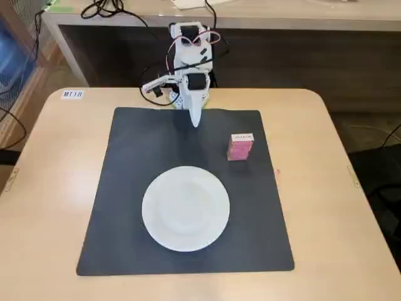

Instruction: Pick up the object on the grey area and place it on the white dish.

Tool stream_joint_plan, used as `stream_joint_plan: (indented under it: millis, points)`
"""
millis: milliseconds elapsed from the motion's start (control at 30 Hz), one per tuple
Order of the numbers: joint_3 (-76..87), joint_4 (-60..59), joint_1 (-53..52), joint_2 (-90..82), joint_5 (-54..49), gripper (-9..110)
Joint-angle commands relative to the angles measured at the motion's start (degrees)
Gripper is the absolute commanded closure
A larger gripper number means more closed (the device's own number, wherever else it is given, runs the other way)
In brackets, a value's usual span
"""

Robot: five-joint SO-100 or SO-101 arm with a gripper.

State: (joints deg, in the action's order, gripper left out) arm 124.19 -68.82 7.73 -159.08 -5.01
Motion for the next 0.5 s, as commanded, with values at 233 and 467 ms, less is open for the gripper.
stream_joint_plan:
  millis: [233, 467]
  points:
    - [-38.14, -15.73, 20.74, 35.07, 7.38, 102]
    - [-59.15, -28.21, 28.48, 58.80, 11.69, 102]
